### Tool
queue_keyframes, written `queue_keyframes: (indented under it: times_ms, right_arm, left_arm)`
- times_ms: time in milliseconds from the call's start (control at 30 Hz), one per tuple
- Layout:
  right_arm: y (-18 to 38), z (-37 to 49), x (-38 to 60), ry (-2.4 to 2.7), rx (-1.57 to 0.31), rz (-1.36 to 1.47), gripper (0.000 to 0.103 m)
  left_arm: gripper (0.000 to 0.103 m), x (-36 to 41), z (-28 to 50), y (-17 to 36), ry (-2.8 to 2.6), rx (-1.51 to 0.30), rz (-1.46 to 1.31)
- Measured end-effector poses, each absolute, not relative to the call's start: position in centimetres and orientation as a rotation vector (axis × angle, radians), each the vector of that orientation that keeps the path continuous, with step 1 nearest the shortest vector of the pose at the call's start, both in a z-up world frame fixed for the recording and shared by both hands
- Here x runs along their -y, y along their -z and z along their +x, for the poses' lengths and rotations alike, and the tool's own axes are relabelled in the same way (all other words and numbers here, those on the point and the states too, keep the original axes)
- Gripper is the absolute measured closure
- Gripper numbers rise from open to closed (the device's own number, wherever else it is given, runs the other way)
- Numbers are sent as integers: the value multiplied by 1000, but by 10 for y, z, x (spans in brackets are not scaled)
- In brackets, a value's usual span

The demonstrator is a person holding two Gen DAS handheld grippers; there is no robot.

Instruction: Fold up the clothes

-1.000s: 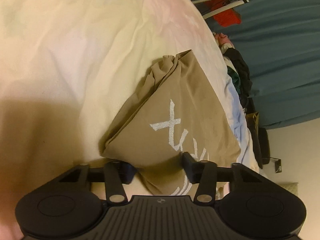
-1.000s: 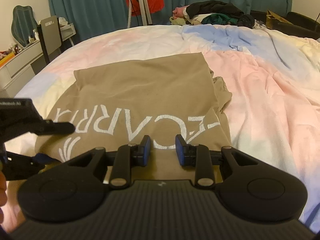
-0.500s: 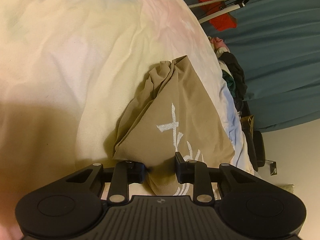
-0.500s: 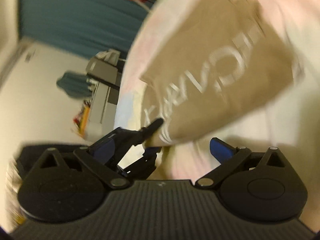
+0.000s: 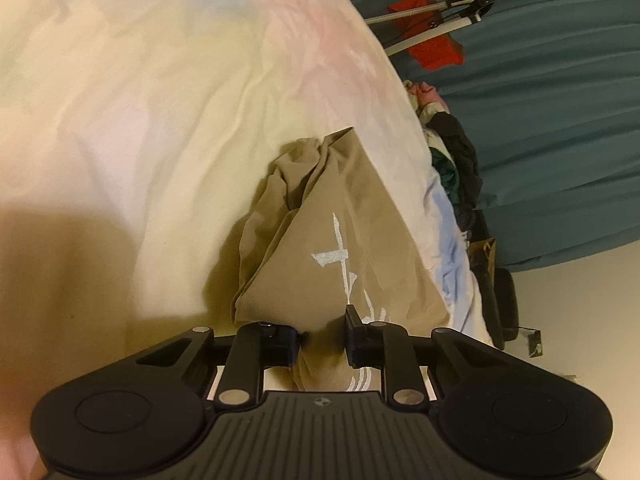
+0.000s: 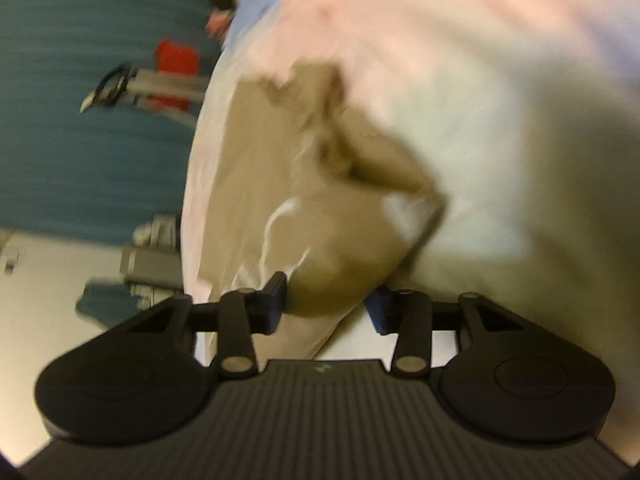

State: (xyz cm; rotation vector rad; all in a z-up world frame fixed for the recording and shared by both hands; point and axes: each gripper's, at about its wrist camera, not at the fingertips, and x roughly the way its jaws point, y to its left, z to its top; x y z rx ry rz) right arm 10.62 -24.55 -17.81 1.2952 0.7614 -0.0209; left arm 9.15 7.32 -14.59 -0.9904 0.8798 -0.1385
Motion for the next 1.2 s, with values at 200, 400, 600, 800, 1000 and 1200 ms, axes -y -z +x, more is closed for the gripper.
queue_keyframes:
  times_ms: [200,400,600,800,1000,1200]
  right_arm:
    - [170,105,253,74,-704,1255,72]
    - [134,90,249,41,-635,1129,85]
    - [68,59,273,-58,-555,1053,85]
    - [32,73,323,-34,-565,1073,85]
    - [10,147,383,60,-533,1037,85]
    - [-29,258,445,127,-389,917,85]
  left_arm:
    - [81,-69,87,140,147,-859,-968]
    - [81,-63,73,120,167,-831,-913]
    - [82,-55,53,73,258,-831,-954]
    - [82,-2,82,20,337,-860,-865]
    - [82,80,186,-13,378,-911,-799]
    - [82,172,325,-43,448,-840,-799]
